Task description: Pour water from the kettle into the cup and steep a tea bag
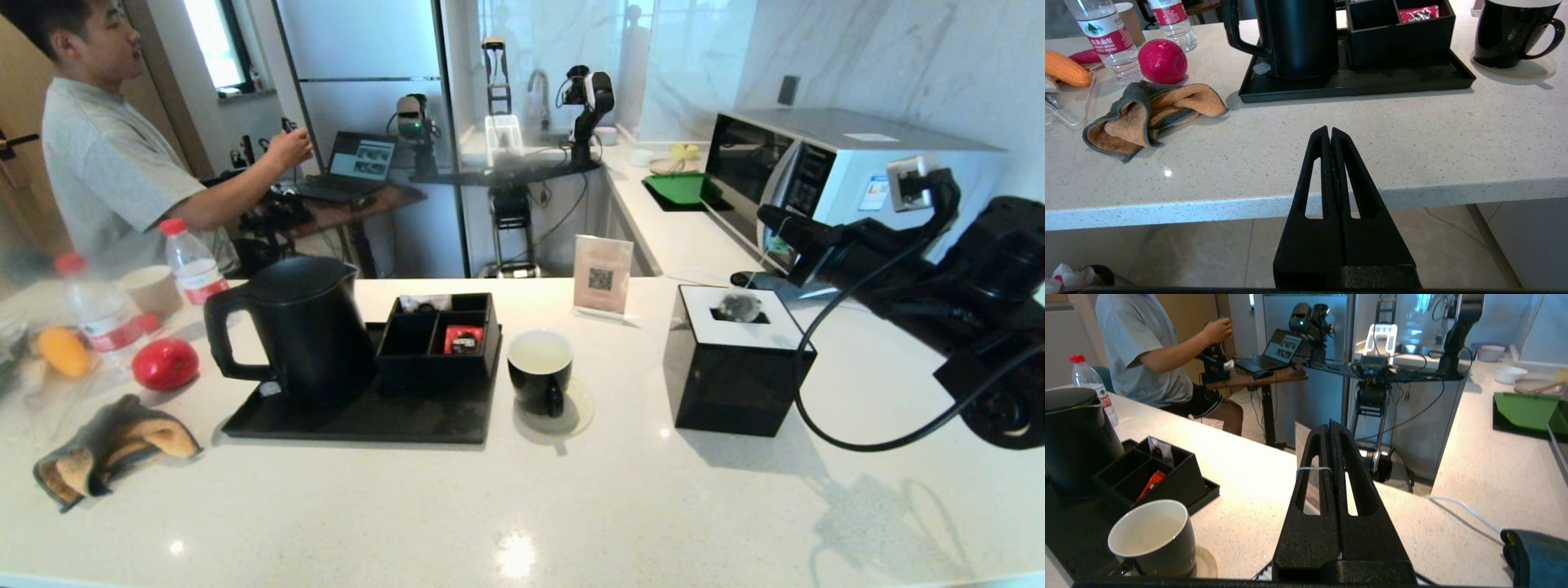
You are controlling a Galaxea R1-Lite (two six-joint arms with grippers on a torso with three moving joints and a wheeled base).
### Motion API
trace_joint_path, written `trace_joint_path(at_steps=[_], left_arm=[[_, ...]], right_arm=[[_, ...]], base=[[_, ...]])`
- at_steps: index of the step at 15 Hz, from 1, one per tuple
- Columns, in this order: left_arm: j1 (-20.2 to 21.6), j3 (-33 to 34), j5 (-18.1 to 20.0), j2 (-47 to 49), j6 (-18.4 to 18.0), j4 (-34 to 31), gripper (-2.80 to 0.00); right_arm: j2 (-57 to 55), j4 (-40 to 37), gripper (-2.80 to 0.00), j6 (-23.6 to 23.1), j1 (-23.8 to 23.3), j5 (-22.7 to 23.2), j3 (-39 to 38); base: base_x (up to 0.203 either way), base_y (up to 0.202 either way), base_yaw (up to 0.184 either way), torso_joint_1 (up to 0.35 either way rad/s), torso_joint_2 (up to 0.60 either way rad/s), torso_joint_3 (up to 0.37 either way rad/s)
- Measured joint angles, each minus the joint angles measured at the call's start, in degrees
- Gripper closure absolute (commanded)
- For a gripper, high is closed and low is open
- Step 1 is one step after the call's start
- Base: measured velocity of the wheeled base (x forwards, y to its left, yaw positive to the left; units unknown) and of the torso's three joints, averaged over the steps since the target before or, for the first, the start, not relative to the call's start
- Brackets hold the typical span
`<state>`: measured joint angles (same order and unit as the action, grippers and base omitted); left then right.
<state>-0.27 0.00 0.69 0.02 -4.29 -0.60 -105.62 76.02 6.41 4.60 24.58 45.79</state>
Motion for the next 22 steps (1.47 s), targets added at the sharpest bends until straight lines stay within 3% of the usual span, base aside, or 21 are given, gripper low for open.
trace_joint_path(at_steps=[12, 18, 19, 22], left_arm=[[0.0, 0.0, 0.0, 0.0, 0.0, 0.0, 0.00], [0.0, 0.0, 0.0, 0.0, 0.0, 0.0, 0.00], [0.0, 0.0, 0.0, 0.0, 0.0, 0.0, 0.00], [0.0, 0.0, 0.0, 0.0, 0.0, 0.0, 0.00]], right_arm=[[-6.6, 6.8, 0.00, 0.0, -0.3, 0.0, -4.1], [-7.4, 6.5, 0.00, 0.1, -1.1, 0.0, -4.5], [-7.4, 6.5, -2.80, 0.1, -1.4, 0.0, -4.4], [-7.0, 5.5, -2.80, 0.1, -2.5, 0.0, -4.3]], base=[[0.000, 0.000, 0.000, 0.000, 0.00, 0.000], [0.000, 0.000, 0.000, 0.000, 0.00, 0.000], [0.000, 0.000, 0.000, 0.000, 0.00, 0.000], [0.000, 0.000, 0.000, 0.000, 0.00, 0.000]])
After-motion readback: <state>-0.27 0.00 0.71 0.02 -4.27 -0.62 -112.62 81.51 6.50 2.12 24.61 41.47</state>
